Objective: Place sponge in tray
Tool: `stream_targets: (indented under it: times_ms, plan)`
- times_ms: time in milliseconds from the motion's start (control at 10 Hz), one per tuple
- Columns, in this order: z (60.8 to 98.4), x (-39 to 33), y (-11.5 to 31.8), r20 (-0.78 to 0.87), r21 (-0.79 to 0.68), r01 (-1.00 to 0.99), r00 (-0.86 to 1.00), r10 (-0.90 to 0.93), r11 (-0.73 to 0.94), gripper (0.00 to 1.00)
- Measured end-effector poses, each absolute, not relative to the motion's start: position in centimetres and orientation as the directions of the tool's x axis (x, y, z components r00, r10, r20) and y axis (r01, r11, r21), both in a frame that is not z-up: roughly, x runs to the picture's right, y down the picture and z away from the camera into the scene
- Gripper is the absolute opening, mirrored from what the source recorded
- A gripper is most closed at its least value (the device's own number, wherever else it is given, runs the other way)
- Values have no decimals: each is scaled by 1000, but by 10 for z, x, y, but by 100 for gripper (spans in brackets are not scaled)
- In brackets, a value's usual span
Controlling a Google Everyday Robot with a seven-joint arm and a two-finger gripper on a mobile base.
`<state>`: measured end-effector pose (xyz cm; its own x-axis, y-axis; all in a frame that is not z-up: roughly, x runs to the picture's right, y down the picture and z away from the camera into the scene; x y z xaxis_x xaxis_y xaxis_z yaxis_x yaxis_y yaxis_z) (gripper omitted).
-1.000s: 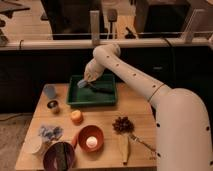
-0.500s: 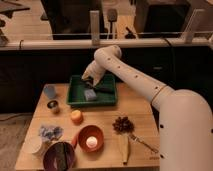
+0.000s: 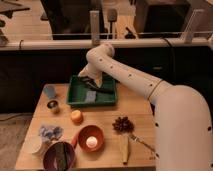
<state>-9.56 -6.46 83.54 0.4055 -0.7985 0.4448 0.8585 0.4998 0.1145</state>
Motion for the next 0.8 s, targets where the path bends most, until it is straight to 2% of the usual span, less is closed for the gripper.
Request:
stream_targets:
  times_ms: [800]
  plan:
    - [835, -96, -65, 445, 116, 858, 405, -798, 500, 80]
